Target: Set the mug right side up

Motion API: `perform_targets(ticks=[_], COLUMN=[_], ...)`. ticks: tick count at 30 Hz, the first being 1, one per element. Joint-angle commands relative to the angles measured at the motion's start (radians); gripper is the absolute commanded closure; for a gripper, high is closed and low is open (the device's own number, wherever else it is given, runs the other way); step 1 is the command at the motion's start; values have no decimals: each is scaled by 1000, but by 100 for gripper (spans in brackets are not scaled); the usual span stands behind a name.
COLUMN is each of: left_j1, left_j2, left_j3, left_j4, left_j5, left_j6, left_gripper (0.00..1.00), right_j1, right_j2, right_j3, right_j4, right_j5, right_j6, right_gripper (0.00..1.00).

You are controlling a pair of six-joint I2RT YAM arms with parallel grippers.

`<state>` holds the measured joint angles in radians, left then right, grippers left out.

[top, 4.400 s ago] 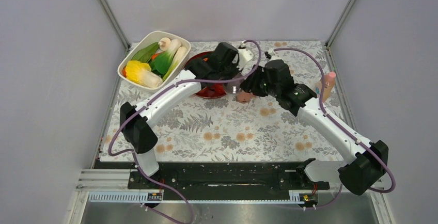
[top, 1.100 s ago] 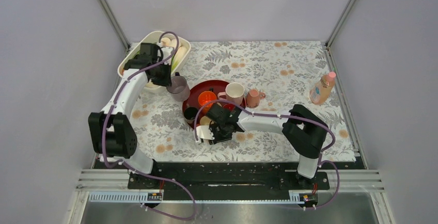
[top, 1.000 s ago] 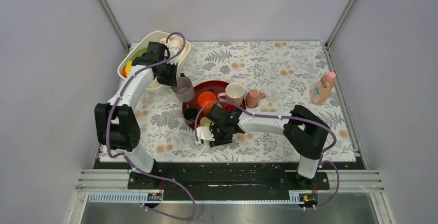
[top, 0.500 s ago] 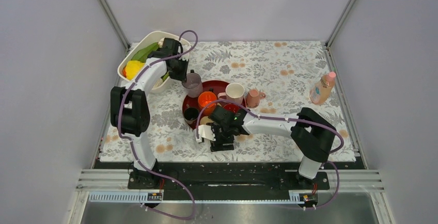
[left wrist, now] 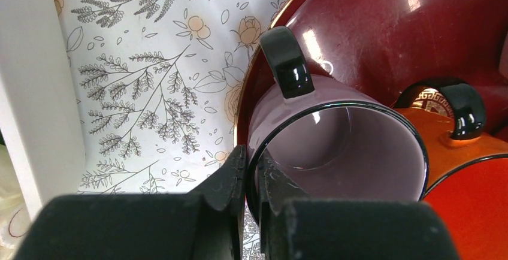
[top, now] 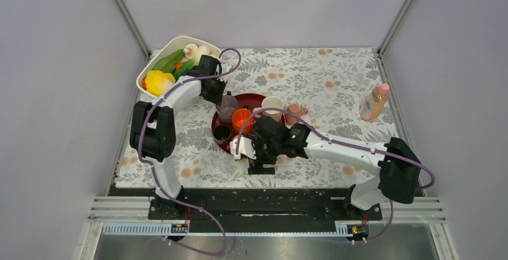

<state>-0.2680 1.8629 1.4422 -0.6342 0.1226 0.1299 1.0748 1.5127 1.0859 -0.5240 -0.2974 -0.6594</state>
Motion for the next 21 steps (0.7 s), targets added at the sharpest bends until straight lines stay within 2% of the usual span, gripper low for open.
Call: perform_targets(ticks=[1,5,7,10,13,14,21], left_j1=[-3,-5,-3,5,20,23,51], left_j2=[-15,-21,-33,-58,-85,-94,-189], left_j3=[-5,-5,3,31,67,77,162], left_j4=[73,74,70,50,16,4,-83], left_j5=[-7,-13,-26,-34,6,20,84], left_j6=[11,21,33,47,56,59,85], left_gripper=[100,100,80,60,46,43,34], right_j1=[1,-72,-147,-287,-394,-467,-798], right_j2=[-97,-159,-180,-198,-218,-215,-75], right_j3=[42,52,66,77,47,42,85], right_j4=[-69,-55,-44,-54,-60,-66,-115], right_j5=[-22,28,70,104,64,24,-162], right_j6=[75,189,287,367,284,244,-145], right_gripper=[12,11,9,8,7,7,8])
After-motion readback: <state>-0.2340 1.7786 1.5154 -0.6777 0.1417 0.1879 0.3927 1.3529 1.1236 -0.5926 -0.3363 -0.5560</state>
